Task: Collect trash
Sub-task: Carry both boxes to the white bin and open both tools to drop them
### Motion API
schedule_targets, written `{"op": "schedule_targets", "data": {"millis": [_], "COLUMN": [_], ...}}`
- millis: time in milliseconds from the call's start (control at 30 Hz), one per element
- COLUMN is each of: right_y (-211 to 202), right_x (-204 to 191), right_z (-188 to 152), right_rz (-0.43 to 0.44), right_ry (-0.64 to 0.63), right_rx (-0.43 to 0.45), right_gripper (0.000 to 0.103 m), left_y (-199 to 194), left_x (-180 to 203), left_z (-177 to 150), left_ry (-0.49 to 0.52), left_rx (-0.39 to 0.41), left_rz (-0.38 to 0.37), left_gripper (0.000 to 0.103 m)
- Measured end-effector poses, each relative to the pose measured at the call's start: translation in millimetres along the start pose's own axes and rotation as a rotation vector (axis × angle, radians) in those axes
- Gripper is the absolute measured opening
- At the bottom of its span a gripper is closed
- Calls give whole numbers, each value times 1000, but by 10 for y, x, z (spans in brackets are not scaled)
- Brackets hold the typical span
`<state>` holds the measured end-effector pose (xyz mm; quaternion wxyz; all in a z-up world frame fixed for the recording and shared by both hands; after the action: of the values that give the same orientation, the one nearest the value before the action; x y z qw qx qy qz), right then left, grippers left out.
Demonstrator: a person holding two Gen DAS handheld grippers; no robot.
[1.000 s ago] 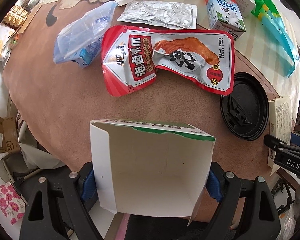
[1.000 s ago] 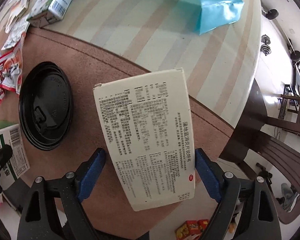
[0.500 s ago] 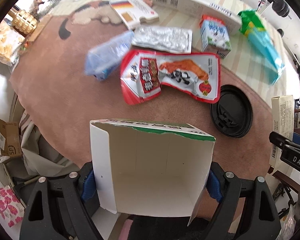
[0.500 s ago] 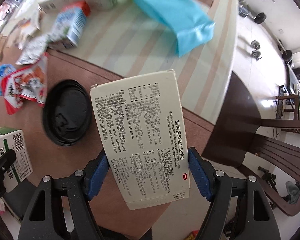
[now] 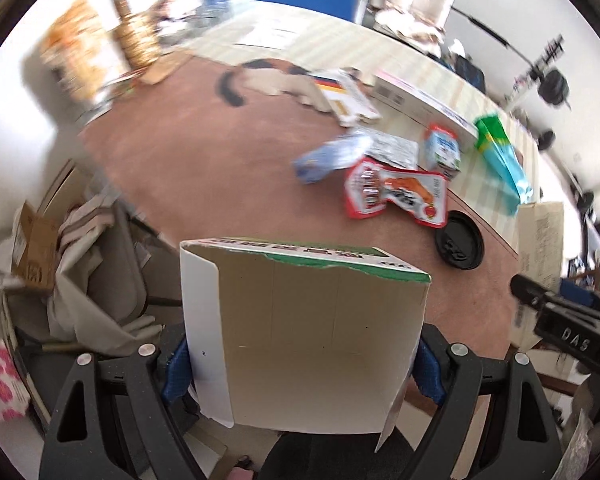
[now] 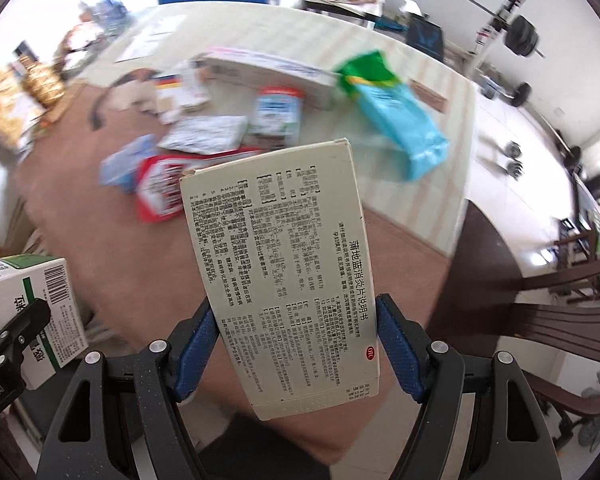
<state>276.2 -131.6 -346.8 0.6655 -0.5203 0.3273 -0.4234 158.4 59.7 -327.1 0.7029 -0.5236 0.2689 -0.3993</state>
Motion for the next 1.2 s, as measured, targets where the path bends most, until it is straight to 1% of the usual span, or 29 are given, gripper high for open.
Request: {"op": "schedule_targets", "data": {"millis": [100,167,233,333,433,467,500,567,633,733,767,800,833,900,933,967,1000,1033,1067,1100,1133,1200], "right_y": [-102,-124,-60,174,603,714,943,1341,1699,2345,2486,2739,2900,3245,3465,3613,3762,3884,3998,4101,4203,4331], "right_x": [-523,-839,-1260,-1754,-2233,-2316,-2459,-2665,-2817,-3012,-3031,-3092,-3129,-3202,-3275,-3328,-3381,-3435,-3454,-3468,-3481,-3459], "right_z": [-266,-425,-711,-1111,-1603,-1709,-1904,-2181,-2419,-2758,-2819,-2951,-3038,-3231,-3380,-3473,-3570,-3627,-3680,-3732,-3778,-3826], "right_rz": [59,86,130,194,245,252,259,274,270,269,271,274,275,287,314,334,351,353,348,346,345,316], "right_ry": [-57,-97,-156,-208,-253,-260,-267,-282,-294,-307,-309,-317,-321,-324,-325,-326,-339,-355,-370,-381,-393,-432], "right_rx": [-6,-18,-52,-123,-236,-263,-315,-389,-436,-512,-526,-551,-569,-617,-652,-668,-686,-697,-697,-692,-690,-678], "right_gripper": [78,78,78,78,78,78,78,78,78,78,78,78,78,78,78,79,82,86,96,99,99,99], "left_y": [-148,-194,-175,-13,347,494,651,1022,1405,2028,2233,2420,2601,2911,3040,3158,3246,3325,3385,3426,3444,3432], "left_x": [-410,-733,-1048,-1544,-1985,-2131,-2252,-2460,-2625,-2778,-2820,-2838,-2849,-2881,-2904,-2916,-2921,-2947,-2976,-3020,-3075,-3128], "left_z": [-263,-485,-729,-1159,-1630,-1789,-1947,-2264,-2573,-3010,-3144,-3259,-3390,-3599,-3684,-3762,-3829,-3897,-3955,-4001,-4064,-4118], "left_ry": [-72,-129,-188,-286,-392,-429,-459,-526,-590,-703,-741,-769,-795,-843,-855,-862,-863,-862,-859,-852,-835,-804], "left_rx": [19,16,1,-50,-128,-150,-176,-220,-271,-325,-331,-338,-356,-359,-357,-355,-358,-362,-362,-358,-359,-367], "left_rz": [4,3,1,5,1,0,0,-21,-48,-119,-143,-168,-188,-218,-215,-211,-196,-173,-144,-105,-38,54], "left_gripper": [86,86,86,86,86,86,86,86,86,87,89,89,90,101,101,101,101,101,101,101,101,101]}}
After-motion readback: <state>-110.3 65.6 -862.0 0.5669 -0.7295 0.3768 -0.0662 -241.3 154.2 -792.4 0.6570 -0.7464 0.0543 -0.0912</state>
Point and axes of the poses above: each gripper's, at about its wrist camera, not at the fingertips, and y roughly the way its jaws point, x to its right, z to its top, the point moved 10 cm from there along y, roughly the way its jaws point, and after that the axes turned 3 degrees about y, right-handed, at the moved point
